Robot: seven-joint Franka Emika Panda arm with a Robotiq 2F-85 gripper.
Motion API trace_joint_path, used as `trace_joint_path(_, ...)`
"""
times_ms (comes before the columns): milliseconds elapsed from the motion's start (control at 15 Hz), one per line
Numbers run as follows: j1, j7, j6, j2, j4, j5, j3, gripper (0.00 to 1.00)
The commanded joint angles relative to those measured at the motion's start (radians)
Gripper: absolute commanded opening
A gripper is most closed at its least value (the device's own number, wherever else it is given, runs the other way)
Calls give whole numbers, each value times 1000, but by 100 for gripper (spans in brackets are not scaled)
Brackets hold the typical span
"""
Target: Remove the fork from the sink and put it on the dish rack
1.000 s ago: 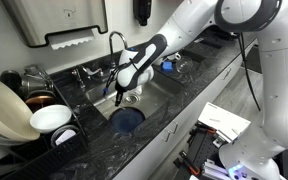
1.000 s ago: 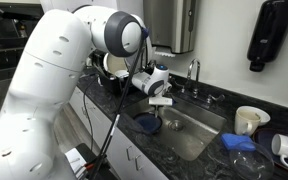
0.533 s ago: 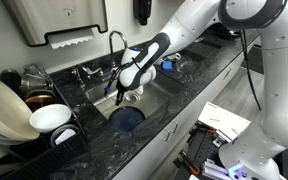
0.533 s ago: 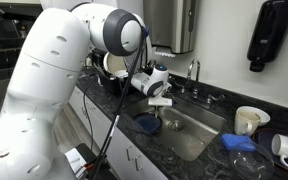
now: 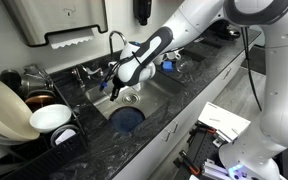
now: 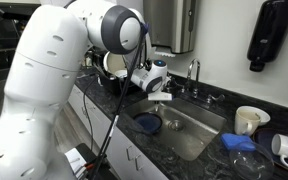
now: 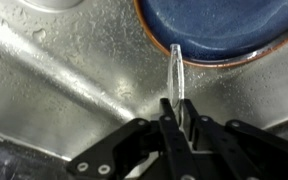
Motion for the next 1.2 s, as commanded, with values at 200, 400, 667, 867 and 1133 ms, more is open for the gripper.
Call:
trace_joint_path(200,-227,-258,-10,-136,-103,145,296,4)
trace_joint_path(400,-359,-381,3,-136,-129,216,478,4)
trace_joint_path(667,-540,-497,20,-100,-139,291,707,4)
trace_joint_path(867,-645,-539,10,-74,-148,310,834,4)
trace_joint_path(1133,-757,-585,15,-31,-192,297,1007,4)
